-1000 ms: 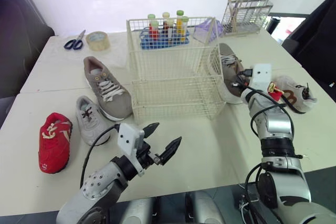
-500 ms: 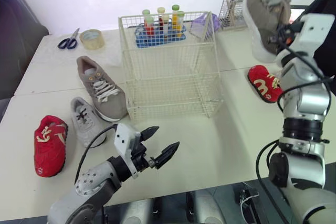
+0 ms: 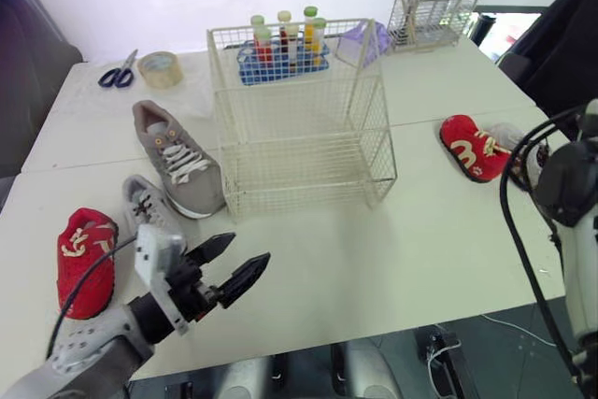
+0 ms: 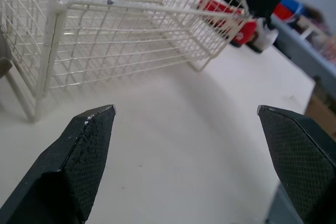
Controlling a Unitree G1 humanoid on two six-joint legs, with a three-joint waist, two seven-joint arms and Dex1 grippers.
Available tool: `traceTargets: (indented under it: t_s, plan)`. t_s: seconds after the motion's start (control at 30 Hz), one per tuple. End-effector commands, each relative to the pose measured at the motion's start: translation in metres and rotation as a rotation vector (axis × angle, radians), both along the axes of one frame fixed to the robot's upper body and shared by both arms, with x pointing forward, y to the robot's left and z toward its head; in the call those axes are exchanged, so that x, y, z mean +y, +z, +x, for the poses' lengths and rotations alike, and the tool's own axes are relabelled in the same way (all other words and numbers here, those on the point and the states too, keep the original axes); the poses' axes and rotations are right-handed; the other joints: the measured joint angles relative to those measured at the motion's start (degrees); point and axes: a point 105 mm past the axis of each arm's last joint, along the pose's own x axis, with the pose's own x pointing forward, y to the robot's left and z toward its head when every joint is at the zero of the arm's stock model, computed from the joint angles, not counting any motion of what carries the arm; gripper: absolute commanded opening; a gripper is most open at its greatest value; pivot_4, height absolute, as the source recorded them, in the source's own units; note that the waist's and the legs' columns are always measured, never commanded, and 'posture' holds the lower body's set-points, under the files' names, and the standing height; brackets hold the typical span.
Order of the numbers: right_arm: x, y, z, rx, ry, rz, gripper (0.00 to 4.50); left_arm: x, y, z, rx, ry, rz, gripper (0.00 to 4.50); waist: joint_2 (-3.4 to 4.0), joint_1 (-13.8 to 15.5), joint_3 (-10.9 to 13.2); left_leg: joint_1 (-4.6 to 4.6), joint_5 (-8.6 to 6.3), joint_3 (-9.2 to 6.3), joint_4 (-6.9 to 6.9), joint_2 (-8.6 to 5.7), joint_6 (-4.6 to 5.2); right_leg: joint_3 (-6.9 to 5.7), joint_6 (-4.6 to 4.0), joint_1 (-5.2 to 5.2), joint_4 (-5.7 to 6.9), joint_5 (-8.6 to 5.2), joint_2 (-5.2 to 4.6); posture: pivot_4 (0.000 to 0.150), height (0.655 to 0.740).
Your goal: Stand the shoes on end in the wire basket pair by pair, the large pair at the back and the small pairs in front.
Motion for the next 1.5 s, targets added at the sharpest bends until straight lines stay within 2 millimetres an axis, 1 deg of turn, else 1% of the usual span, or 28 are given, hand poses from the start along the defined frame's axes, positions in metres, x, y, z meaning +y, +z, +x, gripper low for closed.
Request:
traceTargets:
  t_s: [0.03,0.07,0.1,0.23,0.33,0.47,0.53,0.57,0.6,0.63,0.7,0.73,0.83,0.93,1.03,1.1,1.2,1.3,1.4,1.43,1.5]
  plan:
    - [0.013,-0.041,-0.027,0.093,0.215,-0.331,0.31,0.007,0.017,-0.016,0.020,0.004,-0.051,4.50,-0.04,0.01,0.01,0.01,-0.01,0.00,0.02,-0.01,-0.01,0.01,-0.01,0.01,0.01,0.00,-0.01,0.150,0.7400]
    - [0.015,-0.056,-0.031,0.122,0.250,-0.419,0.31,0.012,0.018,-0.021,0.046,0.010,-0.051,4.50,-0.11,0.23,0.03,0.01,-0.07,0.00,0.03,-0.01,-0.11,0.01,-0.02,0.00,0.01,0.00,-0.02,0.150,0.7400]
    - [0.016,-0.065,-0.033,0.137,0.270,-0.478,0.31,0.016,0.019,-0.026,0.063,0.012,-0.042,4.50,-0.17,0.31,0.08,0.01,-0.08,-0.01,0.05,-0.02,-0.14,0.00,-0.03,-0.02,0.00,-0.01,-0.04,0.150,0.7400]
    - [0.025,-0.079,-0.037,0.113,0.303,-0.594,0.31,0.036,0.027,-0.051,0.114,0.005,0.015,4.50,-0.22,-0.22,0.33,-0.07,-0.11,0.20,-0.01,-0.11,-0.14,0.03,-0.03,-0.19,0.02,-0.02,-0.29,0.150,0.7400]
    - [0.029,-0.086,-0.035,0.050,0.278,-0.684,0.31,0.064,0.052,-0.064,0.091,0.053,0.010,4.50,-0.31,-0.50,0.44,-0.07,-0.11,0.35,-0.20,-0.07,-0.15,0.01,-0.01,-0.34,-0.06,-0.05,-0.36,0.150,0.7400]
    - [0.029,-0.091,-0.036,0.006,0.276,-0.755,0.31,0.092,0.085,-0.074,0.061,0.086,0.038,4.50,-0.43,-0.75,0.54,-0.09,-0.14,0.54,-0.36,0.09,-0.18,-0.06,-0.06,-0.72,-0.17,-0.09,-0.40,0.150,0.7400]
    - [0.028,-0.097,-0.038,-0.008,0.272,-0.806,0.31,0.110,0.110,-0.072,-0.002,0.093,0.046,4.50,-0.44,-0.59,0.59,-0.15,-0.16,0.58,-0.37,0.09,-0.17,-0.07,-0.06,-0.79,-0.20,-0.09,-0.42,0.150,0.7400]
    - [0.028,-0.100,-0.040,-0.008,0.278,-0.825,0.31,0.115,0.122,-0.069,-0.040,0.087,0.048,4.50,-0.43,-0.45,0.61,-0.22,-0.16,0.58,-0.36,0.09,-0.17,-0.08,-0.06,-0.87,-0.18,-0.09,-0.43,0.150,0.7400]
    - [0.028,-0.104,-0.041,-0.012,0.283,-0.850,0.31,0.116,0.133,-0.063,-0.088,0.062,0.046,4.50,-0.41,-0.35,0.63,-0.29,-0.16,0.59,-0.33,0.09,-0.17,-0.11,-0.06,-0.97,-0.13,-0.09,-0.43,0.150,0.7400]
    - [0.028,-0.107,-0.043,-0.021,0.289,-0.865,0.31,0.114,0.140,-0.058,-0.118,0.030,0.049,4.50,-0.39,-0.12,0.65,-0.31,-0.15,0.61,-0.32,0.09,-0.17,-0.11,-0.06,-1.00,-0.10,-0.09,-0.44,0.150,0.7400]
    - [0.031,-0.108,-0.048,-0.054,0.310,-0.889,0.31,0.099,0.151,-0.045,-0.153,-0.099,0.042,4.50,-0.40,-0.16,0.66,-0.31,-0.15,0.63,-0.30,0.09,-0.17,-0.13,-0.06,-1.02,-0.06,-0.08,-0.45,0.150,0.7400]
    - [0.032,-0.107,-0.050,-0.071,0.319,-0.895,0.31,0.091,0.153,-0.041,-0.152,-0.164,0.038,4.50,-0.42,-0.20,0.68,-0.32,-0.15,0.64,-0.29,0.09,-0.17,-0.12,-0.07,-1.03,-0.03,-0.07,-0.45,0.150,0.7400]
    - [0.037,-0.103,-0.058,-0.149,0.342,-0.915,0.31,0.063,0.145,-0.027,-0.104,-0.391,0.029,4.50,-0.45,-0.47,0.70,-0.33,-0.15,0.74,-0.26,0.06,-0.17,-0.10,-0.06,-1.06,0.03,-0.03,-0.48,0.150,0.7400]
    - [0.040,-0.101,-0.065,-0.209,0.359,-0.935,0.31,0.047,0.135,-0.016,-0.057,-0.556,0.000,4.50,-0.47,-0.59,0.71,-0.34,-0.15,0.90,-0.30,0.09,-0.21,-0.07,-0.05,-1.07,0.11,-0.01,-0.49,0.150,0.7400]
    - [0.040,-0.097,-0.070,-0.264,0.354,-0.951,0.31,0.040,0.123,-0.007,-0.005,-0.659,-0.005,4.50,-0.47,-0.74,0.71,-0.35,-0.17,1.06,-0.33,0.17,-0.27,-0.04,0.01,-1.10,0.21,0.04,-0.50,0.150,0.7400]
    - [0.041,-0.095,-0.073,-0.290,0.355,-0.960,0.31,0.039,0.114,0.001,0.018,-0.705,0.005,4.50,-0.47,-0.54,0.71,-0.35,-0.18,1.11,-0.33,0.21,-0.29,-0.05,0.10,-1.17,0.28,0.09,-0.50,0.150,0.7400]
    - [0.041,-0.094,-0.075,-0.298,0.359,-0.967,0.31,0.039,0.108,0.012,0.024,-0.749,0.013,4.50,-0.48,-0.38,0.72,-0.35,-0.18,1.16,-0.32,0.29,-0.30,-0.05,0.11,-1.20,0.32,0.11,-0.47,0.150,0.7400]
    - [0.041,-0.094,-0.079,-0.303,0.370,-0.969,0.31,0.030,0.099,0.024,0.016,-0.813,0.038,4.50,-0.47,-0.11,0.71,-0.35,-0.18,1.17,-0.21,0.30,-0.28,-0.07,0.13,-1.18,0.37,0.14,-0.45,0.150,0.7400]
    - [0.041,-0.094,-0.079,-0.291,0.375,-0.963,0.31,0.016,0.097,0.034,-0.003,-0.875,0.043,4.50,-0.54,0.08,0.74,-0.35,-0.20,1.17,0.06,0.31,-0.17,-0.08,0.30,-1.14,0.56,0.26,-0.46,0.150,0.7400]
    - [0.041,-0.094,-0.078,-0.288,0.373,-0.962,0.31,0.013,0.097,0.036,-0.008,-0.887,0.041,4.50,-0.59,0.05,0.74,-0.37,-0.26,1.17,0.23,0.32,-0.13,-0.08,0.32,-1.13,0.69,0.27,-0.45,0.150,0.7400]
    - [0.040,-0.098,-0.075,-0.267,0.372,-0.965,0.31,0.000,0.102,0.036,-0.029,-0.947,0.028,4.50,-0.60,0.04,0.74,-0.38,-0.27,1.17,0.34,0.31,-0.11,-0.07,0.32,-1.12,0.77,0.27,-0.45,0.150,0.7400]
